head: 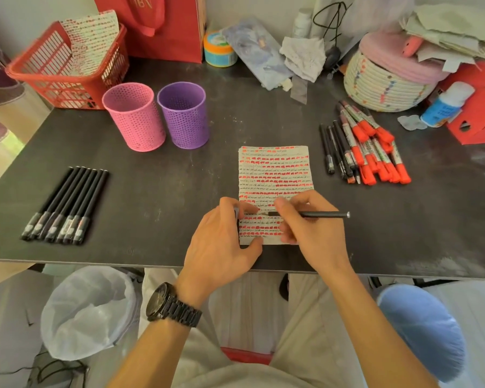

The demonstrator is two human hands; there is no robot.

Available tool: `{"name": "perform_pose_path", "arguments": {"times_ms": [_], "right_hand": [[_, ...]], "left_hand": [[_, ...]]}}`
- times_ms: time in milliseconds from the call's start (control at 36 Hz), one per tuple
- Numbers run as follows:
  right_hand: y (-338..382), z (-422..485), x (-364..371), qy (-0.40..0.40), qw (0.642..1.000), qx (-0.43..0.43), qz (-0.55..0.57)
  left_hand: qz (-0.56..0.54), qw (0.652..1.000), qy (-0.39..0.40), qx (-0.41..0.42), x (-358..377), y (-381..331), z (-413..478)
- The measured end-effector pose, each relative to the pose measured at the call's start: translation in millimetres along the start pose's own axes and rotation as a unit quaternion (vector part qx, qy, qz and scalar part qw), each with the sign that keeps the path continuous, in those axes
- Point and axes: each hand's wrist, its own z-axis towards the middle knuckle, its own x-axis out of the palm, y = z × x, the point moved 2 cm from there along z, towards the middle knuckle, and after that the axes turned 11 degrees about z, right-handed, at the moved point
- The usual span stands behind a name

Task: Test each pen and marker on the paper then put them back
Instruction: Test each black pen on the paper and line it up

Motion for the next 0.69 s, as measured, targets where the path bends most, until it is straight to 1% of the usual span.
{"name": "perform_pose_path", "arguments": {"times_ms": [83,222,361,528,694], "right_hand": [[-4.3,-1.2,0.3,-0.023,0.998,-0.029,-0.041],[-7.7,-0.4,-2.9,-0.033,0.999,-0.013,0.001],[-7.4,-3.1,-1.3,-0.051,0.997,-0.039,-0.039],[-12.5,-2.9,-1.2,-0.072,0.993,-0.031,-0.089],[-15.5,-2.4,0.1,-0.072,0.993,-0.016,-0.095]], "left_hand": [[-0.001,1.0,-0.003,0.002,0.6,0.1,0.2],[-0.005,1.0,-0.001,-0.004,0.2,0.2,0.5],[-0.012,1.0,-0.002,-0.004,-0.9,-1.2,0.0],[-0.004,1.0,-0.003,-0.003,-1.5,-1.9,-0.2],[-0.001,1.0,-0.005,-0.001,-1.4,-3.0,0.4]]}}
